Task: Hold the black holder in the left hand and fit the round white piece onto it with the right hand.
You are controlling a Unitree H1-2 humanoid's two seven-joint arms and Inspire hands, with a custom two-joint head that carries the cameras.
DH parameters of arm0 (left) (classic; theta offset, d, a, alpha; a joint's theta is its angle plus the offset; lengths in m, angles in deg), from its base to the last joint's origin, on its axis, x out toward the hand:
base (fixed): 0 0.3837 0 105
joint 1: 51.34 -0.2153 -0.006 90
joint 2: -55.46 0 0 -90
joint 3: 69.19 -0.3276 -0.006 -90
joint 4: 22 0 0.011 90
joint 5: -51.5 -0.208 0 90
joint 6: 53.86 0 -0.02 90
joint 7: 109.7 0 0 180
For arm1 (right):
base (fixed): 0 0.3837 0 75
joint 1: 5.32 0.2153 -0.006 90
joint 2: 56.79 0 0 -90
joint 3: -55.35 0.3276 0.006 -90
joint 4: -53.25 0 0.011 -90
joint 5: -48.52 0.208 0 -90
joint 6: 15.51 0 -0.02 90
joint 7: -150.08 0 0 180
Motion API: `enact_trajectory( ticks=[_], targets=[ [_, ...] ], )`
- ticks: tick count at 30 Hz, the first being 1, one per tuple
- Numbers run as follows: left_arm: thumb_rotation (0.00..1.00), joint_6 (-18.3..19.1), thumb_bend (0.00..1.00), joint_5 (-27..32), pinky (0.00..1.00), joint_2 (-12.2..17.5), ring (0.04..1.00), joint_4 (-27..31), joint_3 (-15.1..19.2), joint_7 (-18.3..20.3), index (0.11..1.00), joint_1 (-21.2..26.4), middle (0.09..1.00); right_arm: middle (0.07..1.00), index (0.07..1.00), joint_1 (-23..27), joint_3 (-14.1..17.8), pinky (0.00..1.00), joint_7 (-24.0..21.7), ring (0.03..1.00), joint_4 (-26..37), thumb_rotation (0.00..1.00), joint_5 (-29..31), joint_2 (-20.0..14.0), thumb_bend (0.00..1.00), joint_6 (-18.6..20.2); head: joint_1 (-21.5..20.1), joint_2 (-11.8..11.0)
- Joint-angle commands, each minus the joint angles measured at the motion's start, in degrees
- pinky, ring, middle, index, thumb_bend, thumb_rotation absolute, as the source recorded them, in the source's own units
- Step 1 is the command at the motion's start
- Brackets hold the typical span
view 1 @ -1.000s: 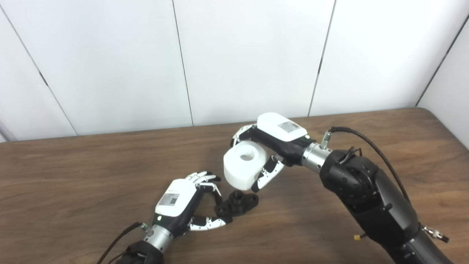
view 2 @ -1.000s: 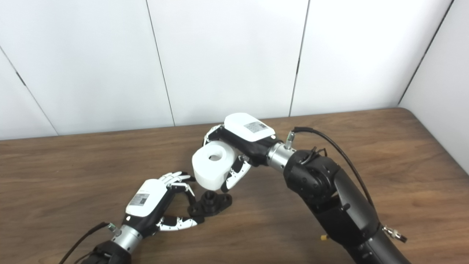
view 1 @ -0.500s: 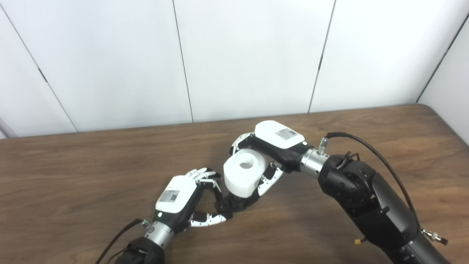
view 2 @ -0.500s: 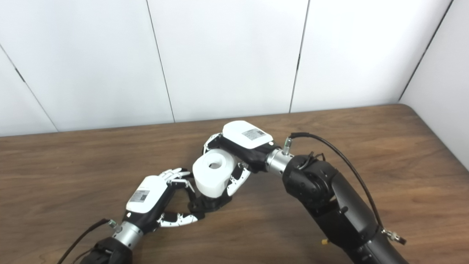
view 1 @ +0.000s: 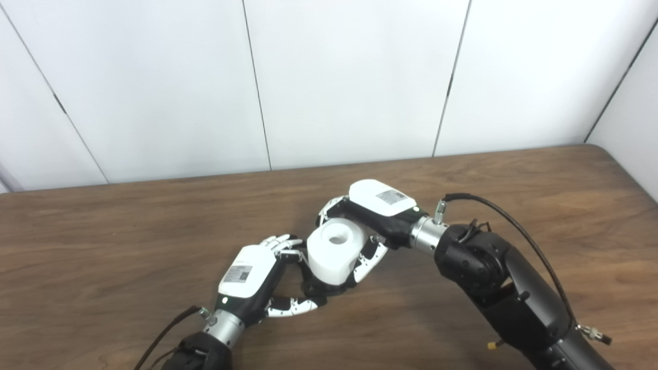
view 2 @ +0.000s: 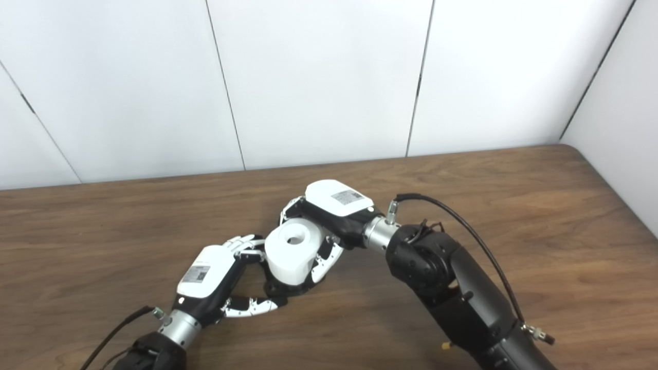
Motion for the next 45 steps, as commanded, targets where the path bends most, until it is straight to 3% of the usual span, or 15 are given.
enact_trajectory(
  ticks=[1, 19, 45],
  targets=[
    [0.06, 2.1, 0.52, -2.8, 0.89, 0.8, 0.880, -2.4, -2.7, 5.5, 0.484, -3.2, 0.812, 0.718, 0.481, 1.7, -0.5, 0.56, 0.7, 0.681, 0.0, 0.13, -1.1, 0.0, 0.52, -1.5, 0.0, 0.2],
    [0.06, 3.1, 0.52, -2.8, 0.89, 0.5, 0.883, -2.1, -3.0, 5.8, 0.484, -2.9, 0.815, 0.722, 0.481, 1.9, -2.3, 0.56, -0.2, 0.690, -1.8, 0.13, -2.0, -2.3, 0.52, -3.2, 0.4, 0.7],
    [0.06, 4.2, 0.52, -2.5, 0.89, 0.7, 0.883, -1.2, -3.5, 6.3, 0.484, -3.1, 0.821, 0.711, 0.482, 2.0, -0.9, 0.53, -4.3, 0.646, 1.8, 0.13, -0.1, -5.7, 0.52, -2.9, 0.0, 2.3]
  ],
)
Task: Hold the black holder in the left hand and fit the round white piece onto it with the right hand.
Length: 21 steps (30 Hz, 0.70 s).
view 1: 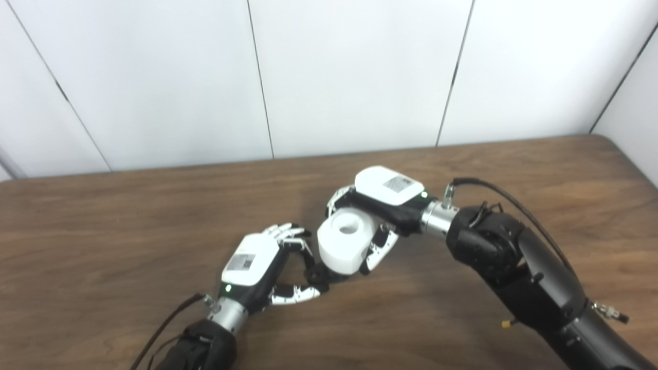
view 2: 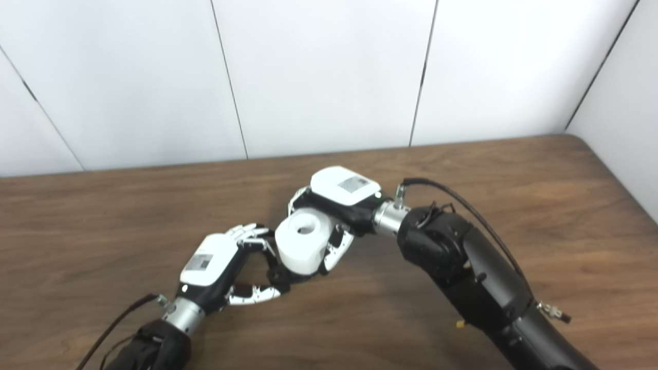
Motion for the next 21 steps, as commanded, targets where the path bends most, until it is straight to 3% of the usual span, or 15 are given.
enact_trajectory(
  ticks=[1, 7, 10, 21],
  targets=[
    [0.06, 1.3, 0.52, -2.5, 0.89, 0.6, 0.881, -3.1, -2.7, 5.5, 0.484, -2.6, 0.820, 0.711, 0.482, 0.6, 0.3, 0.53, -1.1, 0.647, 0.7, 0.13, -0.1, -1.3, 0.52, -0.7, 0.0, 0.1],
    [0.06, 2.0, 0.52, -2.5, 0.90, 0.3, 0.886, -2.6, -2.8, 6.3, 0.484, -2.5, 0.825, 0.711, 0.482, 0.6, 0.2, 0.53, -1.6, 0.641, 1.2, 0.13, -0.1, -1.4, 0.52, -0.1, 0.1, 0.3],
    [0.06, 1.9, 0.52, -2.4, 0.90, 0.1, 0.888, -2.6, -2.8, 6.2, 0.484, -2.5, 0.824, 0.715, 0.482, 0.5, -0.1, 0.57, -1.9, 0.675, 1.3, 0.13, -0.5, -1.1, 0.52, 0.2, 0.1, 0.3],
    [0.06, 2.1, 0.52, -2.4, 0.90, -0.2, 0.882, -2.3, -2.9, 6.0, 0.484, -2.6, 0.819, 0.718, 0.481, 0.8, -0.9, 0.58, 0.2, 0.691, -0.8, 0.13, -1.1, 1.6, 0.52, -0.2, 0.8, 0.7]
  ],
)
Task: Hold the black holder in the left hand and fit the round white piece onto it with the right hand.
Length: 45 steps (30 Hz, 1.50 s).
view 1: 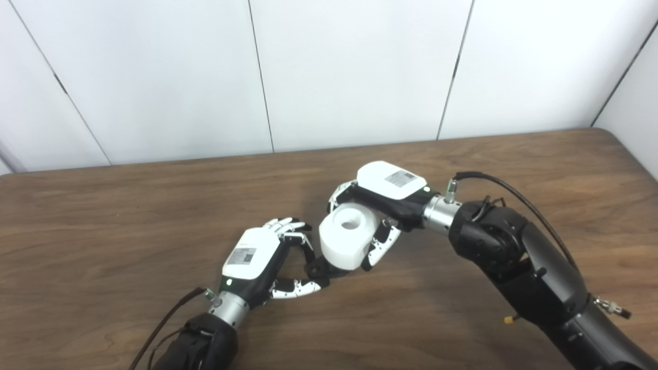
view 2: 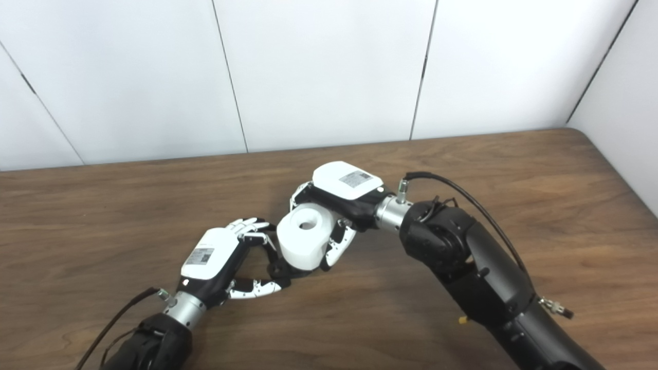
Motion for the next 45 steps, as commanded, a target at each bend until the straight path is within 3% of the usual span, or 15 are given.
enact_trajectory(
  ticks=[1, 28, 29, 30, 33, 36, 45],
  targets=[
    [0.06, 1.7, 0.52, -2.4, 0.90, 0.0, 0.882, -2.5, -2.9, 5.7, 0.484, -2.7, 0.819, 0.717, 0.481, 1.0, -0.7, 0.58, -0.2, 0.690, -0.5, 0.13, -1.3, 0.1, 0.52, -0.4, 0.0, 0.1],
    [0.06, 1.4, 0.52, -1.9, 0.89, 0.5, 0.875, -2.6, -2.4, 5.7, 0.484, -2.3, 0.820, 0.716, 0.493, 1.2, -0.7, 0.58, -0.7, 0.704, -2.7, 0.14, 0.0, 0.1, 0.52, -1.8, 0.5, -0.1],
    [0.06, 1.7, 0.52, -1.9, 0.89, 0.5, 0.877, -2.5, -2.4, 5.9, 0.484, -2.3, 0.820, 0.723, 0.612, 1.3, -0.8, 0.58, -1.6, 0.703, -2.3, 0.15, 0.1, -0.1, 0.69, -1.0, 0.5, -0.1],
    [0.06, 1.8, 0.52, -2.0, 0.90, 0.5, 0.880, -2.4, -2.4, 6.1, 0.484, -2.3, 0.822, 0.745, 0.735, 1.4, -0.9, 0.57, -2.2, 0.705, -1.9, 0.18, 0.1, -0.2, 0.78, -0.5, 0.5, -0.1],
    [0.06, 2.1, 0.52, -1.8, 0.91, 0.5, 0.880, -1.9, -2.3, 6.3, 0.484, -2.5, 0.822, 0.815, 0.942, 1.5, -1.0, 0.56, -3.6, 0.716, -0.7, 0.22, -0.4, -0.6, 0.90, 0.8, 0.5, -0.1],
    [0.06, 2.2, 0.52, -1.9, 0.91, 0.4, 0.882, -1.9, -2.3, 6.4, 0.484, -2.3, 0.825, 0.844, 0.995, 1.4, -1.0, 0.55, -3.3, 0.721, -0.5, 0.22, -0.9, -0.7, 0.93, 0.9, 0.4, -0.1],
    [0.06, 2.4, 0.52, -1.9, 0.91, 0.1, 0.885, -1.8, -2.4, 6.6, 0.484, -2.3, 0.825, 0.843, 1.000, 1.3, -0.6, 0.56, -2.2, 0.717, -0.7, 0.19, -1.4, -0.9, 0.91, 0.3, 0.6, 0.0]
  ],
)
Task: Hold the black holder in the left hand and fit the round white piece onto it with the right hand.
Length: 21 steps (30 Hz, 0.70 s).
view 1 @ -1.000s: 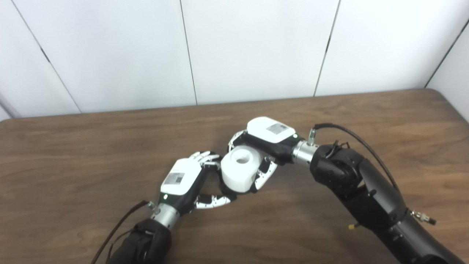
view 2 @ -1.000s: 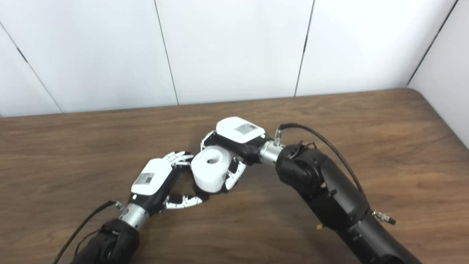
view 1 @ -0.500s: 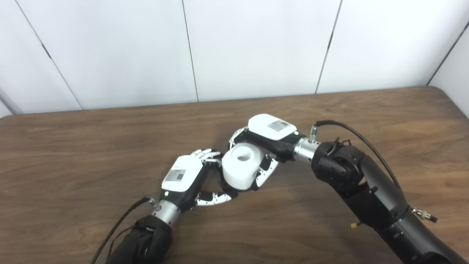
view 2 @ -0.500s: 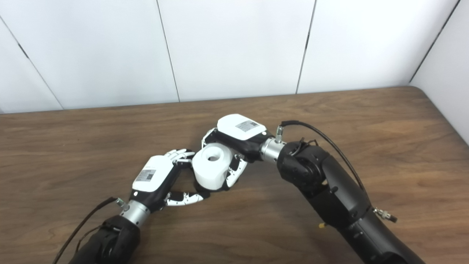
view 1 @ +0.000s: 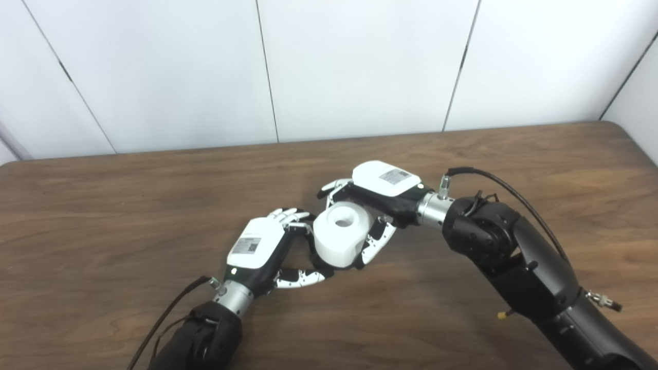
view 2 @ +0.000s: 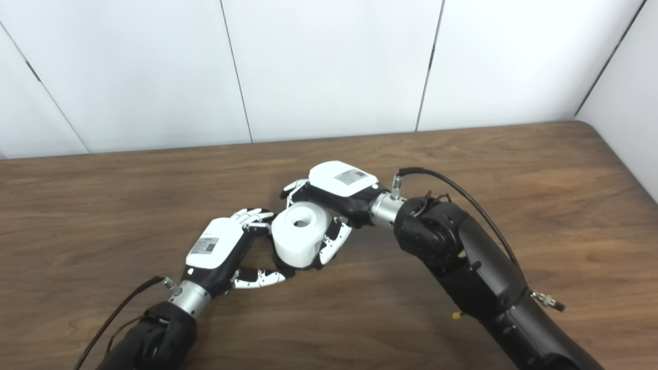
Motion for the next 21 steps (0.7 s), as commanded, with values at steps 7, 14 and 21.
enact_trajectory(
  ticks=[7, 14, 21],
  targets=[
    [0.06, 1.3, 0.52, -1.9, 0.91, 0.3, 0.884, -2.8, -2.4, 5.2, 0.484, -2.2, 0.821, 0.843, 1.000, 0.9, 0.4, 0.58, 0.3, 0.733, 0.7, 0.18, -1.2, -0.6, 0.90, -0.1, 0.0, 0.2],
    [0.06, 1.9, 0.52, -2.2, 0.90, 0.5, 0.881, -2.3, -2.5, 6.0, 0.484, -2.3, 0.824, 0.825, 1.000, 0.9, 0.7, 0.55, 1.1, 0.708, 0.7, 0.19, -0.8, -0.4, 0.90, -0.4, -0.1, 0.4],
    [0.06, 1.7, 0.52, -2.0, 0.90, 0.4, 0.879, -2.3, -2.5, 5.8, 0.484, -2.3, 0.822, 0.848, 1.000, 2.1, 1.9, 0.61, -1.8, 0.758, 3.0, 0.19, 1.7, -0.8, 0.91, 2.5, 0.0, 0.4]
  ],
)
